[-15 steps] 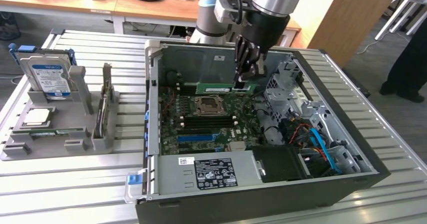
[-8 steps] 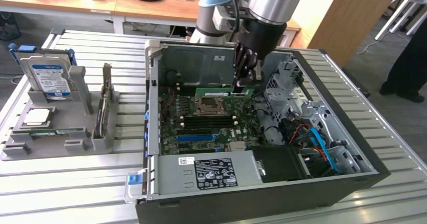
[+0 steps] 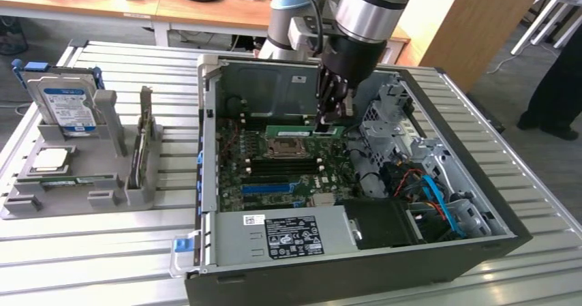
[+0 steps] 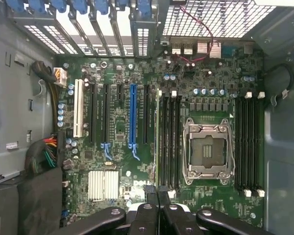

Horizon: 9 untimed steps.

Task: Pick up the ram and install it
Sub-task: 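Insert the ram into the slot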

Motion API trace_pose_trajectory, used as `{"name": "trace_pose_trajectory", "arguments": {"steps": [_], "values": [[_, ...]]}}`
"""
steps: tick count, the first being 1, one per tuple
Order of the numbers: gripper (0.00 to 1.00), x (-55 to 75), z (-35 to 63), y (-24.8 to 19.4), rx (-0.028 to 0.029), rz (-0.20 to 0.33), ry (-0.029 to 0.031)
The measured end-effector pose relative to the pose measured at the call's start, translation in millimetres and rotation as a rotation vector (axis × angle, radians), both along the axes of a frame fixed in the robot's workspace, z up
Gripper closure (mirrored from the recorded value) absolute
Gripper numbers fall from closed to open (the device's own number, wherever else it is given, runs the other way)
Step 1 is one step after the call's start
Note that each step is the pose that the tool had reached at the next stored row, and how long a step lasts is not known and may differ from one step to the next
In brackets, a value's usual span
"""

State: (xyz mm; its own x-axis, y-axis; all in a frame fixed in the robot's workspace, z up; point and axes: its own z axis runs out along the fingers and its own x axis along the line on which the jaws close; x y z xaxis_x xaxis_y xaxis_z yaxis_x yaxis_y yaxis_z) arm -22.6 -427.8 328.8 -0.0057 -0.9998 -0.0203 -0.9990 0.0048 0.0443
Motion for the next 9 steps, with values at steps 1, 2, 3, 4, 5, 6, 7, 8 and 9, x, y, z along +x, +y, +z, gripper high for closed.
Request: {"name": "trace_pose_trajectory", "arguments": {"steps": [1, 2, 3, 4, 5, 6, 7, 8, 9], "values": [[0.88, 0.0, -1.4, 0.0, -0.0002, -0.001, 0.0], [0.88, 0.0, -2.9, 0.0, -0.0001, -0.002, 0.0], [0.88, 0.0, -4.3, 0.0, -0.0001, -0.003, 0.0001], [0.88, 0.0, -5.7, 0.0, -0.0001, -0.004, 0.0001], [0.88, 0.0, -7.1, 0.0, -0.0002, -0.005, 0.0], [0.88, 0.0, -8.4, 0.0, -0.0002, -0.005, 0.0], [0.88, 0.0, -9.9, 0.0, -0.0001, -0.006, 0.0], [0.88, 0.0, -11.3, 0.0, -0.0001, -0.007, 0.0], [0.88, 0.0, -12.7, 0.0, -0.0001, -0.008, 0.0]]}}
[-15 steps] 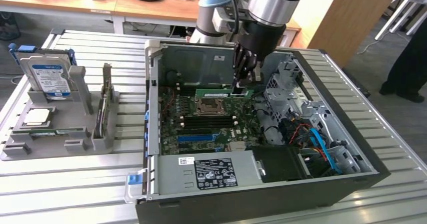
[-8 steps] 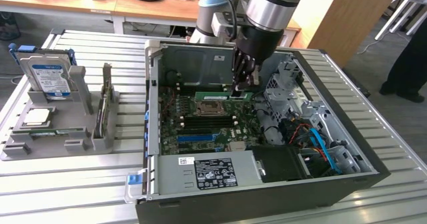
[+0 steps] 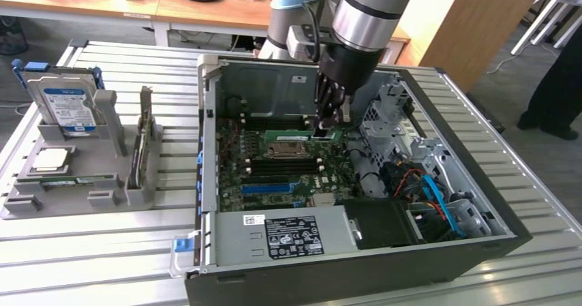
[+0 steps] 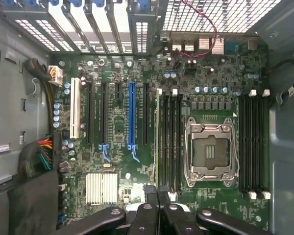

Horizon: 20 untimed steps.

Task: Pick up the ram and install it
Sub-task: 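Insert the ram into the slot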

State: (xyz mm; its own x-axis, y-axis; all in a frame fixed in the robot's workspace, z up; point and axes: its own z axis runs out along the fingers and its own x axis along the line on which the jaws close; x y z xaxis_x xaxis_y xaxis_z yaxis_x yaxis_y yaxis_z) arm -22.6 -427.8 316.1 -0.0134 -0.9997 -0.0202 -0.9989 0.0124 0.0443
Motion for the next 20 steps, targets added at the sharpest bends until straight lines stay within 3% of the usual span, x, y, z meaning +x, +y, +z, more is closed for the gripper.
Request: {"name": "trace_pose_trajectory", "arguments": {"steps": [12, 20], "values": [[0.88, 0.0, -14.0, 0.0, 0.0, -0.006, 0.0], [0.88, -0.8, -15.0, 0.0, -0.0001, -0.007, -0.0008]]}}
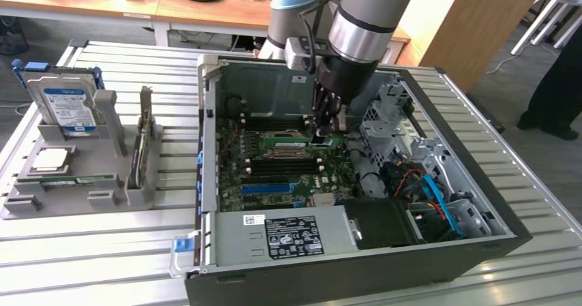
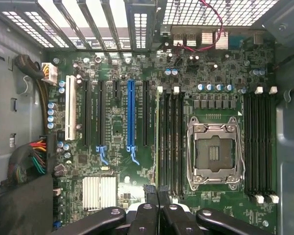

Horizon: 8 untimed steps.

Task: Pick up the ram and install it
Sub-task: 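Insert the ram into the slot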

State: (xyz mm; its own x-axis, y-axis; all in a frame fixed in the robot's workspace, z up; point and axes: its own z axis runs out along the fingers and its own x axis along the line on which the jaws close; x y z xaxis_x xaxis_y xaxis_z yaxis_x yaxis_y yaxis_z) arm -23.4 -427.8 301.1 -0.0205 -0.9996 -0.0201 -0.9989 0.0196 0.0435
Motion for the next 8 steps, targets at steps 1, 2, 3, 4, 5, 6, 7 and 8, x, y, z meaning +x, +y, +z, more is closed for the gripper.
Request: {"name": "trace_pose_trajectory", "arguments": {"steps": [1, 2, 3, 4, 5, 6, 7, 8], "values": [[0.88, -0.5, -0.1, 0.0, 0.0001, 0.0, -0.0008], [0.88, -1.4, -0.1, 0.0, 0.0002, 0.0, -0.0017], [0.88, -2.5, -0.2, 0.0, 0.0003, 0.0, -0.0026], [0.88, -3.6, -0.2, 0.0, 0.0002, 0.0, -0.0036], [0.88, -4.7, -0.3, 0.0, 0.0001, 0.001, -0.0046], [0.88, -5.7, -0.4, 0.0, 0.0001, 0.001, -0.0053], [0.88, -6.5, -0.4, 0.1, -0.0001, 0.001, -0.0058], [0.88, -6.8, -0.5, 0.0, -0.0001, 0.001, -0.0059]]}}
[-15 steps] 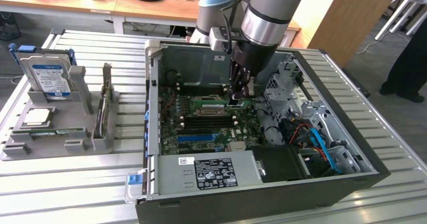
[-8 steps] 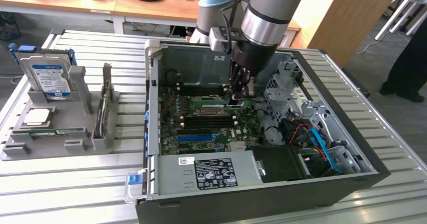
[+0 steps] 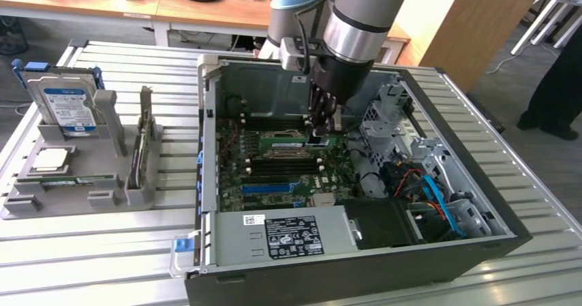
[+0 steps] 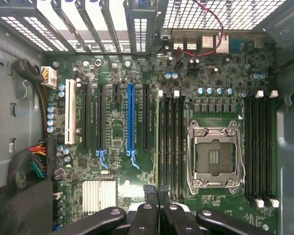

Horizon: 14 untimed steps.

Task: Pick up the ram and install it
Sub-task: 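Insert the ram into the slot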

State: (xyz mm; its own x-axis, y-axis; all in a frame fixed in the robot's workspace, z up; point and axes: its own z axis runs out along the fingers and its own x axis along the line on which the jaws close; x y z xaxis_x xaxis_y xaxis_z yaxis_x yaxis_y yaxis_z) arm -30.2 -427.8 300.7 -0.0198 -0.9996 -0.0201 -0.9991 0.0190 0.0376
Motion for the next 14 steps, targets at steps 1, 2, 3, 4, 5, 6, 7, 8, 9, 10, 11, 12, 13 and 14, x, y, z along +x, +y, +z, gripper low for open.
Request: {"name": "trace_pose_trajectory", "arguments": {"steps": [1, 2, 3, 4, 5, 6, 7, 8, 9, 10, 11, 12, 13, 14], "values": [[0.88, 0.0, 0.0, 0.0, 0.0, 0.0, 0.0], [0.88, 0.0, -0.1, 0.0, 0.0001, 0.0, -0.0001], [0.88, 0.0, -0.1, 0.1, 0.0002, 0.0, -0.0001], [0.88, 0.0, -0.1, 0.0, 0.0002, 0.0, -0.0001], [0.88, 0.1, -0.2, 0.4, 0.0004, 0.0, -0.0002], [0.88, 0.0, -0.4, 1.2, 0.0006, 0.0, -0.0003], [0.88, 0.0, -0.4, 2.3, 0.0003, 0.0, -0.0002], [0.88, 0.0, -0.6, 3.5, 0.0001, 0.0, -0.0001], [0.88, 0.0, -0.9, 4.7, 0.0002, 0.0, -0.0002], [0.88, 0.0, -1.2, 5.8, 0.0003, 0.0, -0.0002], [0.88, 0.0, -1.4, 6.9, 0.0002, 0.0, -0.0001], [0.88, 0.0, -1.7, 8.2, 0.0002, 0.0, -0.0001], [0.88, 0.0, -1.9, 9.5, 0.0002, 0.0, -0.0001], [0.88, 0.0, -2.0, 10.3, 0.0001, 0.0, 0.0]]}}
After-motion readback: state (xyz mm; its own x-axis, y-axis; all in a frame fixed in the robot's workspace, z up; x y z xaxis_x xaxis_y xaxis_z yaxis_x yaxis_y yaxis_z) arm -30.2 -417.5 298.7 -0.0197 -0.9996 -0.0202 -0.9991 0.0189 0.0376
